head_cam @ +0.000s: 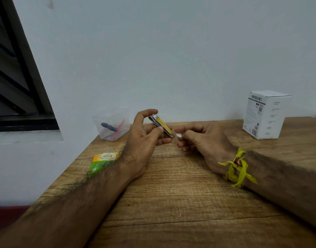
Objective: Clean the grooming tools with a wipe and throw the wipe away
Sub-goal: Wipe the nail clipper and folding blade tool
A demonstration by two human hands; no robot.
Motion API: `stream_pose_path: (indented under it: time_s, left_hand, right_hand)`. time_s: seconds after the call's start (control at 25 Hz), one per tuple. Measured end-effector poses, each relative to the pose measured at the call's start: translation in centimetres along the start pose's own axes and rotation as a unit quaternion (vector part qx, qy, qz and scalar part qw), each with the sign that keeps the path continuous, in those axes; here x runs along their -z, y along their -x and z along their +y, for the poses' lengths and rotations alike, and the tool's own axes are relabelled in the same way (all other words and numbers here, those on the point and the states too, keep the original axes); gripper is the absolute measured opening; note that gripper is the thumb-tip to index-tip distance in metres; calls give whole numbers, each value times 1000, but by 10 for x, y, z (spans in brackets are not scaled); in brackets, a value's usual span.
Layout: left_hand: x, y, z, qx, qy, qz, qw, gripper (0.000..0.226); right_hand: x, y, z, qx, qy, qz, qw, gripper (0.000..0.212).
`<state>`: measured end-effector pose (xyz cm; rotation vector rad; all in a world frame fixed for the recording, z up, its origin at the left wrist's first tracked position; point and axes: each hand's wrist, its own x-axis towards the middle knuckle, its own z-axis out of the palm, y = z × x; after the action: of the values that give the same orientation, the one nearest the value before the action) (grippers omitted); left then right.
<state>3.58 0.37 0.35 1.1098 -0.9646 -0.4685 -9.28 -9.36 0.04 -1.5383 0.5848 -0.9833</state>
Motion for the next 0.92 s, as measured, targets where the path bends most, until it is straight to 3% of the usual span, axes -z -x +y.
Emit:
stream_pose_path:
  time_s: [0.16, 0.28, 0.6, 0.68, 0.8, 0.92]
  left_hand:
    - [0, 1, 3, -25, 1, 3, 1000, 50]
    - [-1, 2, 3, -48, -11, 5, 999, 53]
    - [5, 3, 2, -115, -169, -31, 979, 26]
    - [6, 4, 3, -147, -260, -33, 954, 19]
    - [10, 2, 7, -214, -446, -4, 869, 17]
    - [11, 0, 12, -274, -530, -62, 800, 18]
  right_hand:
    - [0, -1, 1, 1, 30, -47, 998, 10]
    - [2, 0, 2, 17, 58, -97, 993, 16]
    - [4, -3, 0, -26, -61, -94, 993, 14]
    - [4, -4, 0, -26, -61, -89, 994, 13]
    - [4, -5, 0, -24, -43, -76, 996, 16]
    - [4, -4, 0, -16, -28, -77, 997, 13]
